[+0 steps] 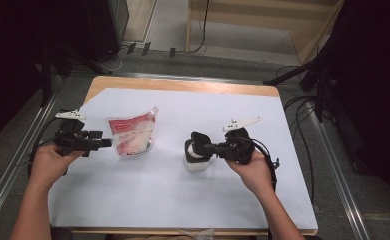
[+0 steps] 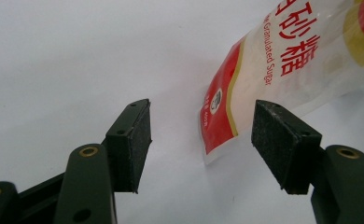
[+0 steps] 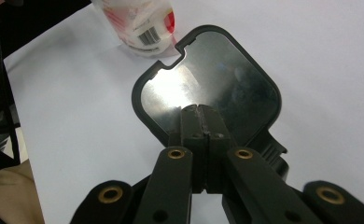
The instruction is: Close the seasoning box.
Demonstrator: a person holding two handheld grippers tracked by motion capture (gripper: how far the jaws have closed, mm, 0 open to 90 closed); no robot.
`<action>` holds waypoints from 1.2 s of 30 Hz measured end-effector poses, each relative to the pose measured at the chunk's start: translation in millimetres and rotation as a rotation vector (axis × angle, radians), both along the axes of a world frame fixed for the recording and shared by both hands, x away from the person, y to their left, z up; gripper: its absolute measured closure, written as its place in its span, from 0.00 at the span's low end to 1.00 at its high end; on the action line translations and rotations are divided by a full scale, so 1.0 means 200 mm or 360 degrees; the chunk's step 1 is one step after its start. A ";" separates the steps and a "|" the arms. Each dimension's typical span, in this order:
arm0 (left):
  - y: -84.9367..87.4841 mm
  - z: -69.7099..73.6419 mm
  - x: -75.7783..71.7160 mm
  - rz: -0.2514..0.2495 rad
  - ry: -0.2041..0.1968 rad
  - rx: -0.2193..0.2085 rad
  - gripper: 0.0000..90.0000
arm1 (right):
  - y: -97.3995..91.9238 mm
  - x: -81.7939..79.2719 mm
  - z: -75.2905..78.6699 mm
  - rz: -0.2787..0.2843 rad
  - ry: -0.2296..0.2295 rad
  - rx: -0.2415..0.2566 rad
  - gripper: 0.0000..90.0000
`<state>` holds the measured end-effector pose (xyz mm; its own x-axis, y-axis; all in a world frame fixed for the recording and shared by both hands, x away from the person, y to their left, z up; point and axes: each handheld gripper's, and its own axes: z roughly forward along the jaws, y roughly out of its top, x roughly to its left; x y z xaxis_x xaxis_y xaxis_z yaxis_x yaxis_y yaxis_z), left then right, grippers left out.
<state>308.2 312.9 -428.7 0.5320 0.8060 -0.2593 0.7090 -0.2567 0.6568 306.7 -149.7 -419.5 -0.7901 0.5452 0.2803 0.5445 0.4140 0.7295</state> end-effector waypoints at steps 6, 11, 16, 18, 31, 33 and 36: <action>0.00 0.00 0.00 -0.0003 0.0002 0.0009 0.44 | 0.05 0.00 -0.02 0.0030 0.0015 -0.0026 1.00; 0.00 -0.01 0.00 -0.0006 0.0004 0.0007 0.44 | 0.08 -0.01 -0.04 0.0054 0.0018 -0.0046 1.00; 0.00 -0.01 0.00 -0.0009 0.0009 0.0014 0.44 | 0.09 -0.01 -0.04 0.0062 0.0001 -0.0054 0.98; 0.00 -0.01 0.00 -0.0010 0.0010 0.0014 0.44 | 0.09 -0.01 -0.04 0.0057 -0.0008 -0.0048 0.93; 0.01 -0.01 0.00 -0.0001 0.0022 0.0026 0.44 | -0.06 0.01 0.00 -0.0082 -0.0126 0.0037 0.62; 0.00 -0.01 0.00 0.0002 0.0026 0.0016 0.44 | -0.09 0.02 0.00 -0.0113 -0.0146 0.0043 0.58; 0.01 -0.01 0.00 -0.0005 0.0029 0.0018 0.44 | -0.15 0.04 -0.01 -0.0145 -0.0181 0.0073 0.53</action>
<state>307.8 314.1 -431.0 0.5297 0.8074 -0.2598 0.7200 -0.2662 0.6408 314.2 -179.3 -422.2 -0.7661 0.6046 0.2180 0.4910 0.3317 0.8056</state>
